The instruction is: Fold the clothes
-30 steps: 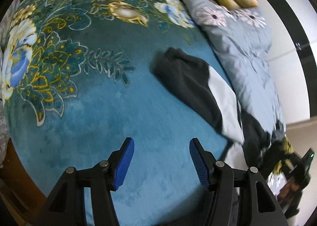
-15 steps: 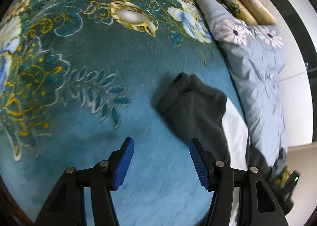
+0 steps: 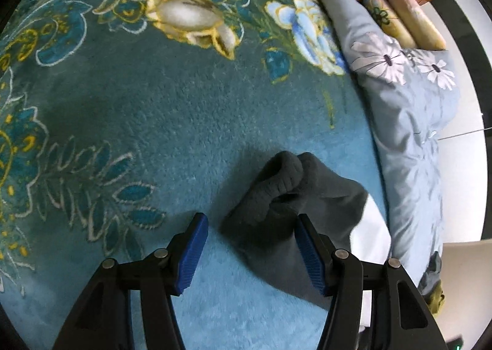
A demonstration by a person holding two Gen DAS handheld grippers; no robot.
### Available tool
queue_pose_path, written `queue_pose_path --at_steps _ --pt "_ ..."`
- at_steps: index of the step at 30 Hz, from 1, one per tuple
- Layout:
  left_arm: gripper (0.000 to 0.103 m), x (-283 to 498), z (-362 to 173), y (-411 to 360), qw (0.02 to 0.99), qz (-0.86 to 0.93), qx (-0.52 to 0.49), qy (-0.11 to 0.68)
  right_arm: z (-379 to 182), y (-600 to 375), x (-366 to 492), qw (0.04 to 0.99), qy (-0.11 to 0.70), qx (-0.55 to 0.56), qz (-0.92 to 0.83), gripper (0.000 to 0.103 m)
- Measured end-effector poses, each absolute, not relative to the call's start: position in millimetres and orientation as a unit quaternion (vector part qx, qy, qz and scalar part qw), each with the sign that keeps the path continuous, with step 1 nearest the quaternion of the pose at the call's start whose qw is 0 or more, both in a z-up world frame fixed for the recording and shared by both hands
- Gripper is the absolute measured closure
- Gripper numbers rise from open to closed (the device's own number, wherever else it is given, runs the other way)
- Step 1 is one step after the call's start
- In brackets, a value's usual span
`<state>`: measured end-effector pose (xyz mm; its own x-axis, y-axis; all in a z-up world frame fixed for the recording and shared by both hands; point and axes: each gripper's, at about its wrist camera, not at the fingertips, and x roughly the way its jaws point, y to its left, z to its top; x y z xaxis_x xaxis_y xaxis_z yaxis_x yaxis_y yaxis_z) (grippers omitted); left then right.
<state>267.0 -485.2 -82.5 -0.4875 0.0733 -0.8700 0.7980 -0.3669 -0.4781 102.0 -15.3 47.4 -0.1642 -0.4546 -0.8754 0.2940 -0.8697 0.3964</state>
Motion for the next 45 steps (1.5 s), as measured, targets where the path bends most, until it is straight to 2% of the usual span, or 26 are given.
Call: queue_pose_path --at_steps 2,3,6,8,17,31,37,45 --pt "0.043 264.4 -82.0 -483.0 0.268 -0.703 0.434 0.496 57.0 10.4 106.8 0.235 -0.076 0.595 -0.765 0.044" --pt "0.047 263.2 -82.2 -481.7 0.272 -0.703 0.433 0.495 59.5 24.0 109.2 0.226 -0.085 0.596 -0.766 0.044" --pt "0.071 258.9 -81.5 -477.0 0.277 -0.702 0.431 0.495 64.7 61.0 115.9 0.197 -0.112 0.599 -0.768 0.044" --pt "0.077 257.4 -72.1 -471.4 0.275 -0.71 0.424 0.491 66.4 81.0 119.0 0.18 -0.132 0.601 -0.768 0.044" --pt "0.078 248.9 19.7 -413.9 0.214 -0.799 0.373 0.419 96.8 155.6 137.6 0.155 -0.212 0.573 -0.777 0.044" --pt "0.078 159.8 135.4 -205.5 0.011 -0.877 0.398 0.268 100.0 281.8 197.1 0.119 -0.273 0.538 -0.788 0.044" --pt "0.078 120.8 144.4 -98.6 -0.078 -0.88 0.421 0.204 85.3 334.9 214.3 0.083 -0.31 0.532 -0.783 0.044" --pt "0.079 104.9 108.7 36.0 -0.159 -0.849 0.489 0.123 58.1 365.4 219.8 0.072 -0.345 0.537 -0.766 0.044"
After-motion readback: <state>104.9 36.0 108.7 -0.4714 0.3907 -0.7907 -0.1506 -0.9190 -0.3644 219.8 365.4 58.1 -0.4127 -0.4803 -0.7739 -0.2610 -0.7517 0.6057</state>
